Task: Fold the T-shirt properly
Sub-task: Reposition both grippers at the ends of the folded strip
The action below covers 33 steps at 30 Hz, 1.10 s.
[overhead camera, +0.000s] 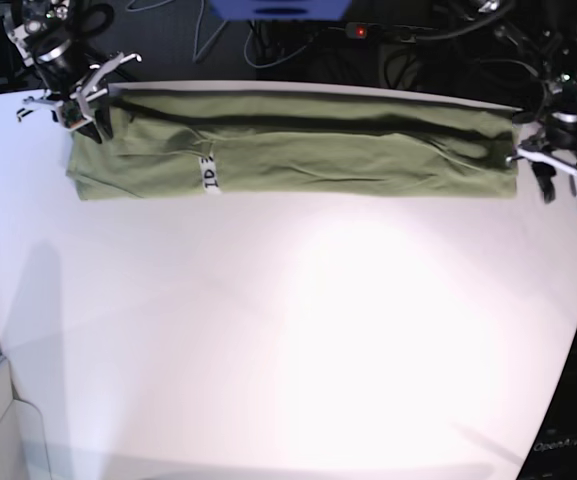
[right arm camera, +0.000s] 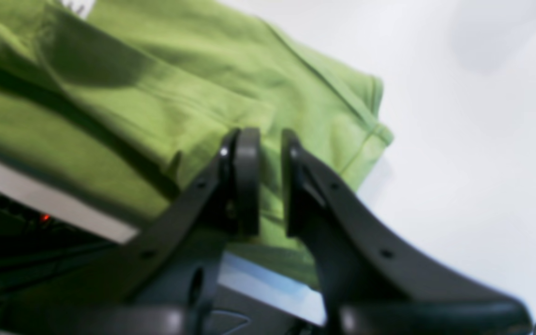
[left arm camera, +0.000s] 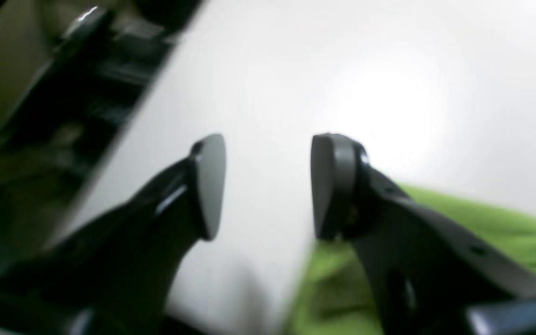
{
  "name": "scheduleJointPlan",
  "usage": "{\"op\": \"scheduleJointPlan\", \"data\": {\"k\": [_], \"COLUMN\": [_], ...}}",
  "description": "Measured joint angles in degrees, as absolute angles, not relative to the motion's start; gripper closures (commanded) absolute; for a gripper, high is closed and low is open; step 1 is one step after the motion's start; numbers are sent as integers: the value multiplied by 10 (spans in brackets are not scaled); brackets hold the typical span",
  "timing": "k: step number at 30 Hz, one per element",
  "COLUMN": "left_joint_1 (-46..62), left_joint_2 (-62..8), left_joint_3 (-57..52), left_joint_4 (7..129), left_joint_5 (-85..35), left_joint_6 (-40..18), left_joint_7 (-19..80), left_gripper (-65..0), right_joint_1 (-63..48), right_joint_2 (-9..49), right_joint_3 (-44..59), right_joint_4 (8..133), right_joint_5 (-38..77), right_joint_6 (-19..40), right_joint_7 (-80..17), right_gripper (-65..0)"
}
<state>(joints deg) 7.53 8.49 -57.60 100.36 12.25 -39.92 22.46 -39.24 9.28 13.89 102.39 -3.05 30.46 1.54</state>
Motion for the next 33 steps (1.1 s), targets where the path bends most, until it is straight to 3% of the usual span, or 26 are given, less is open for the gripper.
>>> {"op": "scheduleJointPlan", "data": {"k": [15, 22, 33], "left_joint_1": [116, 111, 100], "left_joint_2": [94, 94, 65], "left_joint_3": [-513, -511, -512], "left_joint_4": [993, 924, 852], "left_joint_5": [152, 197, 175], "left_joint_6": [-402, -402, -403], "left_joint_7": [231, 227, 174], "left_gripper": [-282, -282, -284], "right_joint_1": [-389, -370, -357], "right_joint_2": [93, 93, 93], "right_joint_3": [141, 140, 140], "right_joint_4": [1024, 994, 975], "right_joint_5": [-31, -31, -31], "right_joint_6": [305, 305, 305], "right_joint_7": [15, 14, 15], "right_gripper": [-58, -55, -55]}}
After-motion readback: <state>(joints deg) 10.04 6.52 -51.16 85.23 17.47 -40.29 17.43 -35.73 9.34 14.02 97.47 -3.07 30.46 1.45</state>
